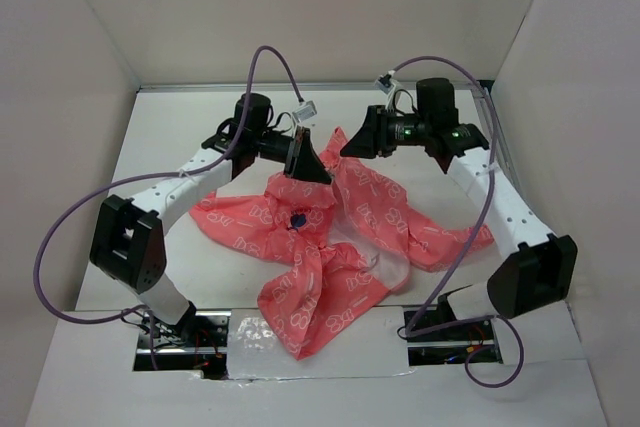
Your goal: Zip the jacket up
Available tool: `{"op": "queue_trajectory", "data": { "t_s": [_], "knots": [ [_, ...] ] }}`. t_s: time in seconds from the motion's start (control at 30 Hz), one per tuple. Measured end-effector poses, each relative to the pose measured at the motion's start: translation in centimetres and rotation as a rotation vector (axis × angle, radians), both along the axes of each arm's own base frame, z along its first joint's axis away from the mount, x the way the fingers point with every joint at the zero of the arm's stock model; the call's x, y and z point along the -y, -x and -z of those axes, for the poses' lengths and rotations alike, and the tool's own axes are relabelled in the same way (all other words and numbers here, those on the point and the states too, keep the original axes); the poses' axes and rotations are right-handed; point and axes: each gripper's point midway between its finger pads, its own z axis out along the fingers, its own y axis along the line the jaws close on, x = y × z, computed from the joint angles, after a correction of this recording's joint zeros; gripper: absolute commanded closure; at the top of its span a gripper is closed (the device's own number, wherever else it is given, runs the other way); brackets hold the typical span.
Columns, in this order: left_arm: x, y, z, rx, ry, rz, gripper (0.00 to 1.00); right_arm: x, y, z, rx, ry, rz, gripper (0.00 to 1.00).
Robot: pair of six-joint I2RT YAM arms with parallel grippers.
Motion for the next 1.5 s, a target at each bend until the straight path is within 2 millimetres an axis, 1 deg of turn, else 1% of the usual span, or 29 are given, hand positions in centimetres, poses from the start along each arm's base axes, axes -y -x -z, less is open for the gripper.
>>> {"op": "queue_trajectory", "data": {
  "t_s": [0.03,0.13,0.23,0.33,0.43,0.57,0.67,0.73,0.87,0.9,1.13,1.17,1.23,1.27,1.33,1.4,1.5],
  "knots": [
    [0.0,0.0,0.0,-0.006,-0.003,-0.001,1.0,0.2,0.3,-0.6,0.034,0.005,0.002,0.45],
    [0.0,0.1,-0.1,-0.017,-0.005,0.002,1.0,0.3,1.3,-2.6,0.133,0.0,-0.025,0.46],
    [0.0,0.2,-0.1,-0.024,-0.006,0.007,1.0,-0.9,2.3,-4.5,0.217,-0.013,-0.104,0.46],
    [0.0,0.4,-0.1,-0.033,-0.007,0.015,1.0,-2.6,3.3,-5.0,0.253,-0.016,-0.189,0.47],
    [-0.1,0.7,-0.1,-0.041,-0.005,0.028,1.0,-3.7,3.5,-4.1,0.237,-0.008,-0.231,0.47],
    [-0.1,1.0,-0.3,-0.047,0.002,0.045,1.0,-3.9,2.6,-2.3,0.185,0.027,-0.21,0.49],
    [-0.1,1.1,-0.5,-0.045,0.006,0.052,1.0,-3.8,2.1,-1.4,0.159,0.047,-0.197,0.54],
    [-0.1,1.1,-0.6,-0.041,0.008,0.054,1.0,-3.8,2.0,-1.1,0.151,0.054,-0.191,0.58],
    [-0.1,1.0,-0.6,-0.029,0.009,0.056,1.0,-3.9,1.9,-0.7,0.14,0.052,-0.201,0.61],
    [-0.1,1.0,-0.6,-0.03,0.008,0.056,1.0,-4.0,2.0,-0.7,0.136,0.049,-0.206,0.63],
    [0.0,0.7,-0.5,-0.04,0.002,0.054,1.0,-4.3,2.9,-0.4,0.121,0.031,-0.247,0.63],
    [-0.1,0.7,-0.5,-0.04,0.002,0.053,1.0,-4.3,3.0,-0.3,0.115,0.032,-0.25,0.69],
    [-0.1,0.7,-0.5,-0.041,0.002,0.053,1.0,-4.2,3.1,0.2,0.105,0.035,-0.254,0.75],
    [-0.1,0.7,-0.4,-0.041,0.002,0.053,1.0,-4.2,3.2,0.5,0.097,0.037,-0.256,0.84],
    [-0.1,0.8,-0.4,-0.051,-0.003,0.052,1.0,-4.2,3.3,0.7,0.091,0.04,-0.255,0.88],
    [-0.1,0.8,-0.3,-0.054,-0.004,0.052,1.0,-4.2,3.2,0.8,0.092,0.046,-0.248,1.0],
    [-0.2,0.8,-0.3,-0.059,-0.004,0.052,1.0,-4.3,3.0,0.8,0.093,0.051,-0.236,1.0]
  ]
}}
